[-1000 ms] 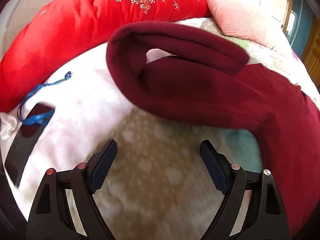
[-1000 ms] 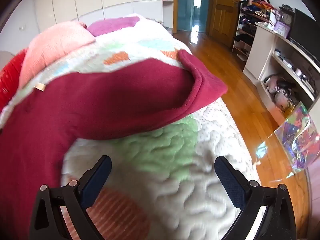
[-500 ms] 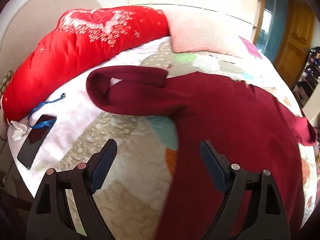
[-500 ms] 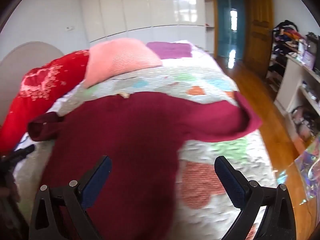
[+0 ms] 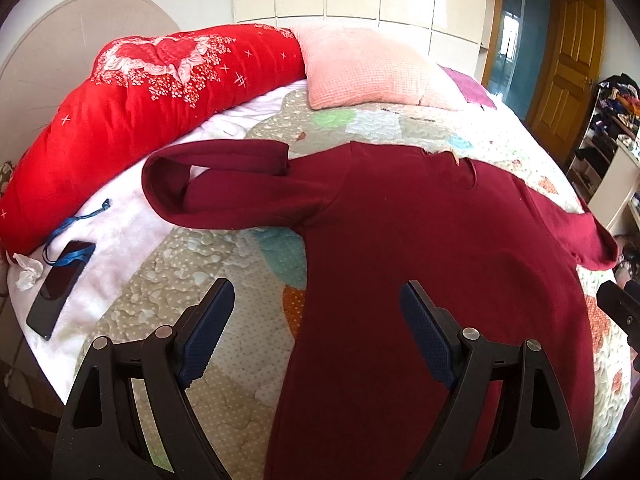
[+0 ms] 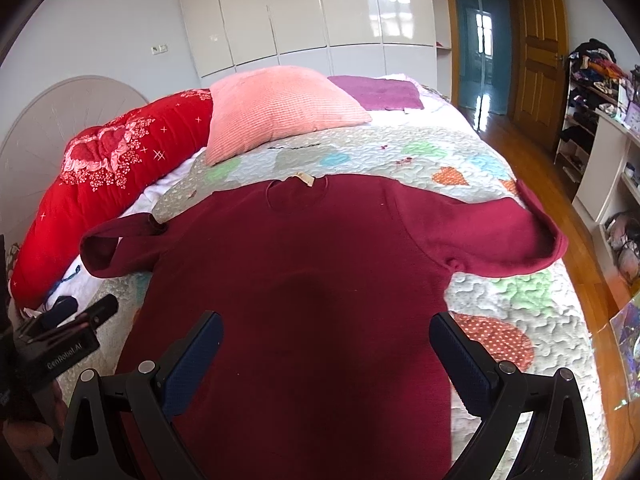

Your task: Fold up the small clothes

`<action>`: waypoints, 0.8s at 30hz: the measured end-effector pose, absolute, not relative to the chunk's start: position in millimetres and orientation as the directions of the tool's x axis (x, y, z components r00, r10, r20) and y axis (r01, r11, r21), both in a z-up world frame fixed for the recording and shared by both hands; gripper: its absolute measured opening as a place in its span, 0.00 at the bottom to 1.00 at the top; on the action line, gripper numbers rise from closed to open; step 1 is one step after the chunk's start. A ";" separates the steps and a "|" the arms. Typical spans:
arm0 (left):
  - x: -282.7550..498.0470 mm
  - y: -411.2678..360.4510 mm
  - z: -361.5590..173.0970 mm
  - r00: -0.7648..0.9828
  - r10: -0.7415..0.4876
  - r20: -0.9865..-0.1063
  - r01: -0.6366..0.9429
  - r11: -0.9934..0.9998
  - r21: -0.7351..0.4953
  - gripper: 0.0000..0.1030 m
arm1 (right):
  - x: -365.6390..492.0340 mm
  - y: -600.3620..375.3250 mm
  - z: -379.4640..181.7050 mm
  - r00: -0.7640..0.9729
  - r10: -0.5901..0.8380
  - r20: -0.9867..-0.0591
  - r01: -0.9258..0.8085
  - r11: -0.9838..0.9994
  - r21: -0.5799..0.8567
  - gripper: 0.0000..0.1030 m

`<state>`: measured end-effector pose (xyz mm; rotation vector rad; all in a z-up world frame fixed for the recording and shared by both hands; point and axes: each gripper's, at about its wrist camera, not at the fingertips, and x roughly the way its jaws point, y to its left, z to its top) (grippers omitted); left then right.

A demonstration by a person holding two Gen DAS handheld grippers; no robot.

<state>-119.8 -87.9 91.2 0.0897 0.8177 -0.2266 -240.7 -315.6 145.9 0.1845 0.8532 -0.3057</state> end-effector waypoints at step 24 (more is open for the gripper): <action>-87.3 -84.0 69.1 0.633 -0.135 -0.762 0.196 0.981 -0.012 0.83 | -200.8 -307.0 115.8 0.580 -0.139 -0.803 0.296 0.954 0.048 1.00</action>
